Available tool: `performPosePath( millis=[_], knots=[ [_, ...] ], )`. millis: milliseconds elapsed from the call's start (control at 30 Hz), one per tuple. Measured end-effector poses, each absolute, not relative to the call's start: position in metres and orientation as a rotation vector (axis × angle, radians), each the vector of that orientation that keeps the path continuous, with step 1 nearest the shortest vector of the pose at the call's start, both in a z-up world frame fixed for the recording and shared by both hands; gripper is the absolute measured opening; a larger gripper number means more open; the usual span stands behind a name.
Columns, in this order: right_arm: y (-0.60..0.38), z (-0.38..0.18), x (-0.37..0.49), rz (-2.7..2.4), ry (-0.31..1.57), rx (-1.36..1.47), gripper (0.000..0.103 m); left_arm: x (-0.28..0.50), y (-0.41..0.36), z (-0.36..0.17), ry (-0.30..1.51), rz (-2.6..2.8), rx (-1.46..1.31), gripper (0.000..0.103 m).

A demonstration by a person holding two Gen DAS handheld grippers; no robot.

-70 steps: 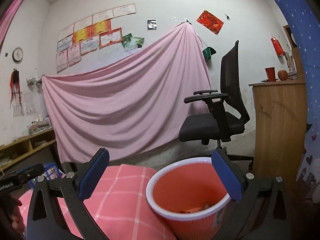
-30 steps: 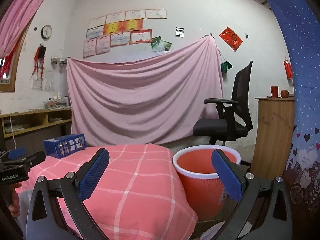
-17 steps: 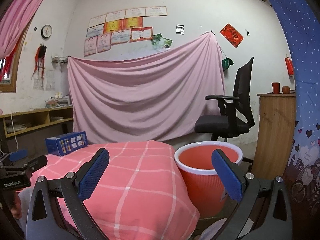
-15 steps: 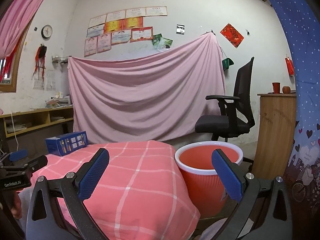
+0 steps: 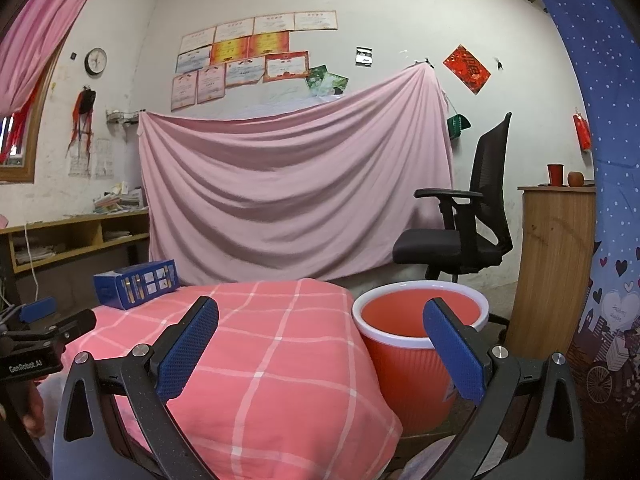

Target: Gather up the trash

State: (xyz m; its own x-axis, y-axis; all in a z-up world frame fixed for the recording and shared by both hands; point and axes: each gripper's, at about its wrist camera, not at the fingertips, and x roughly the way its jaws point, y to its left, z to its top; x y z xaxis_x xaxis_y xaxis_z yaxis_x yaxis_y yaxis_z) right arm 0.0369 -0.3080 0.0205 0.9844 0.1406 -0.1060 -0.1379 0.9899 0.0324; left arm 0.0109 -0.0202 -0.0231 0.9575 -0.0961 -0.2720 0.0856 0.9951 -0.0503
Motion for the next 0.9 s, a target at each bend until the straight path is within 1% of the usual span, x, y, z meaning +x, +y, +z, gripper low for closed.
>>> performPosePath(
  millis=[900],
  knots=[
    [-0.3076,0.0198,0.0381,0.144,0.116,0.021,0.103,0.0084,-0.0229,-0.0245,0.280,-0.088,-0.049,0.101]
  ],
)
